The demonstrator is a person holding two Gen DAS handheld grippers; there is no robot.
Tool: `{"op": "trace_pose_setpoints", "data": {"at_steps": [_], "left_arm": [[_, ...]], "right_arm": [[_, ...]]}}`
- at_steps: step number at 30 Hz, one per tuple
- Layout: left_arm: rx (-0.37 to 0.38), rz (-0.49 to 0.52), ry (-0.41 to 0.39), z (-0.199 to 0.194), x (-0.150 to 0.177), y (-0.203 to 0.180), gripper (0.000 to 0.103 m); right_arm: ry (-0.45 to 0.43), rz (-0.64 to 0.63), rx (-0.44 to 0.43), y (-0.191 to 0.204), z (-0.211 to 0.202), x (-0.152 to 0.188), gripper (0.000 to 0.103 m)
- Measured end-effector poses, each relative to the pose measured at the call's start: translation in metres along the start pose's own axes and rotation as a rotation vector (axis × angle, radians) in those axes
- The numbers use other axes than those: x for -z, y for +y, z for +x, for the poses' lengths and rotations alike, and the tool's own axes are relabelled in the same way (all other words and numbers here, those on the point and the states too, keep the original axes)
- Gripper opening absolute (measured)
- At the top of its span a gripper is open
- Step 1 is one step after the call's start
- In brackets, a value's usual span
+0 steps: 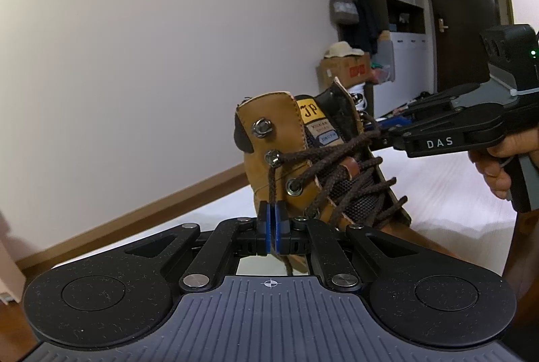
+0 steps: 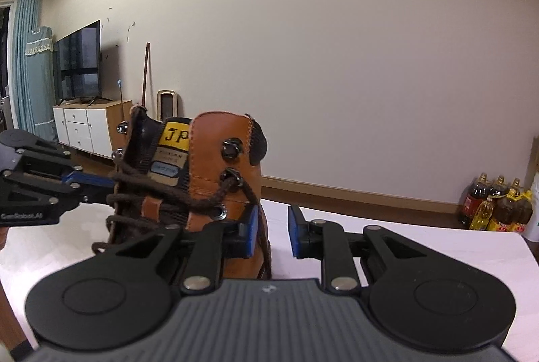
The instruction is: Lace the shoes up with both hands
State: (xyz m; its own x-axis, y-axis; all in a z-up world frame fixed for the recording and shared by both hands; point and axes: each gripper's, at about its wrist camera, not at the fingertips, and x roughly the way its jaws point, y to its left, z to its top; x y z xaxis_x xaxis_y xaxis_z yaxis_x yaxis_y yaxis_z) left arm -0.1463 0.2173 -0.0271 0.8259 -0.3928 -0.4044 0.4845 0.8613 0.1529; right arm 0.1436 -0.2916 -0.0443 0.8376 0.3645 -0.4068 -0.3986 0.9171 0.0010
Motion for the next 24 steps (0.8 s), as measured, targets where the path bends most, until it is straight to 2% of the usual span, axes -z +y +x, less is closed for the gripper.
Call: {"op": "trace_pose_setpoints", "data": {"at_steps": [2,4,7,9,10,13,21,24], "left_arm": [[0.000,-0.008,0.000,-0.026,0.017,0.009,0.003],[0.000,-0.014,-0.001,-0.044,0.029,0.012,0.003],[-0.004,-0.016,-0.001,-0.064,0.041,0.018,0.003],[-0.006,-0.017,0.001,-0.085,0.054,0.026,0.003],[-0.008,-0.016,0.002,-0.095,0.060,0.029,0.003],[-0.012,-0.019,0.006,-0.118,0.074,0.036,0.003],[-0.028,-0.015,0.015,-0.204,0.123,0.056,0.003],[-0.032,-0.016,0.014,-0.231,0.137,0.059,0.003]], "right_arm": [[0.022,0.058,-0.013,-0.007,0.001,-0.001,0.025],[0.064,0.130,-0.014,-0.017,0.004,0.000,0.042],[0.210,0.305,0.002,-0.034,0.015,0.007,0.044],[0.280,0.351,-0.018,-0.040,0.021,0.014,0.044],[0.268,0.341,-0.061,-0.042,0.021,0.019,0.042],[0.149,0.246,-0.094,-0.046,0.013,0.029,0.043],[0.047,0.151,-0.083,-0.044,0.024,0.016,0.042],[-0.016,0.040,-0.055,-0.034,0.023,0.010,0.042]]}}
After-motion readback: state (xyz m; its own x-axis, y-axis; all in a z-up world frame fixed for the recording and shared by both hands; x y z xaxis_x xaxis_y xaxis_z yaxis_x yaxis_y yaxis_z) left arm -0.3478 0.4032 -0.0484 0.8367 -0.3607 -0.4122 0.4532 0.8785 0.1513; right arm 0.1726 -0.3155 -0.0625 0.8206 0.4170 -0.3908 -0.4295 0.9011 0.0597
